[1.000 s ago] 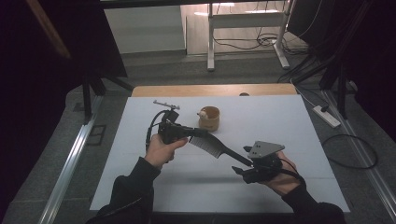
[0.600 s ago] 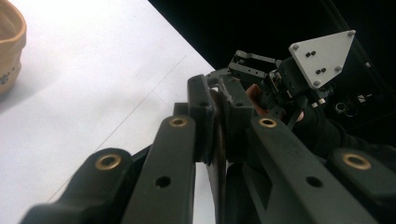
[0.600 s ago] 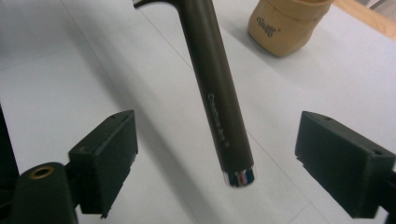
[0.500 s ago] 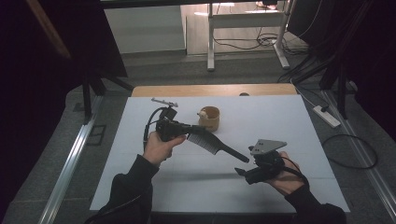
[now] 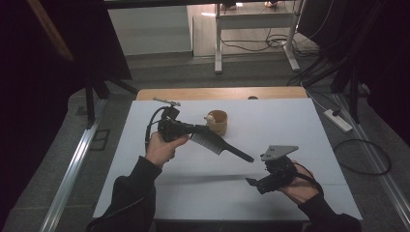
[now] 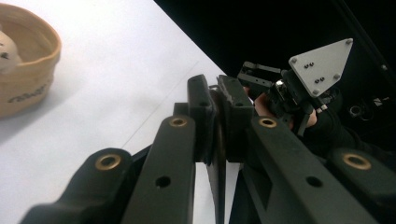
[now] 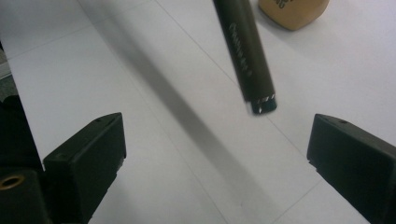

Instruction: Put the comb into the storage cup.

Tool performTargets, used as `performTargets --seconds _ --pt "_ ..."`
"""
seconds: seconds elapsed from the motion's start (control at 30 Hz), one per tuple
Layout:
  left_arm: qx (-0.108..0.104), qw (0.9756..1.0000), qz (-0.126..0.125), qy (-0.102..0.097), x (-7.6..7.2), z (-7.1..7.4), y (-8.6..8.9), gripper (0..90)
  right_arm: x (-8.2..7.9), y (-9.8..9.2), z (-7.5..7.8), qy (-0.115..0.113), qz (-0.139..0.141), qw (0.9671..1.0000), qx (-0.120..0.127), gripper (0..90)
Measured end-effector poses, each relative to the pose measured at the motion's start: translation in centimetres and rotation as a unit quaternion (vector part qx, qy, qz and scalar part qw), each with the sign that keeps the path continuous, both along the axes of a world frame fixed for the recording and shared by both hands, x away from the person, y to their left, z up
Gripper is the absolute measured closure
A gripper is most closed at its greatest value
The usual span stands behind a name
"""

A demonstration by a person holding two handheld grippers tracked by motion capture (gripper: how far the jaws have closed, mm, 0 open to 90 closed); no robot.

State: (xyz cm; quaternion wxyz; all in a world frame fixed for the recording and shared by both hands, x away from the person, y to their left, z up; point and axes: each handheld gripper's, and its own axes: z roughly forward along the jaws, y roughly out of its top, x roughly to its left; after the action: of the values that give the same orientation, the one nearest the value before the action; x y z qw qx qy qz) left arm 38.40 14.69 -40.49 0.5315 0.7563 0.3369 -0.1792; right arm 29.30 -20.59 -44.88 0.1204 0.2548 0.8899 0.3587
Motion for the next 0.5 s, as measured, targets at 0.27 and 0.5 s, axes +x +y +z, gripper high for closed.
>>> performTargets --seconds 0.27,0.5 --pt "0.004 0.9999 0.013 -0.001 0.6 0.4 0.6 83.8 0.0 -0.7 -0.4 0.011 0.015 0.9998 -0.002 0.9" --pt "0.009 0.9995 0.029 -0.007 1.3 1.1 1.3 83.8 -0.1 -1.2 -0.5 0.020 0.012 0.9997 -0.007 0.5"
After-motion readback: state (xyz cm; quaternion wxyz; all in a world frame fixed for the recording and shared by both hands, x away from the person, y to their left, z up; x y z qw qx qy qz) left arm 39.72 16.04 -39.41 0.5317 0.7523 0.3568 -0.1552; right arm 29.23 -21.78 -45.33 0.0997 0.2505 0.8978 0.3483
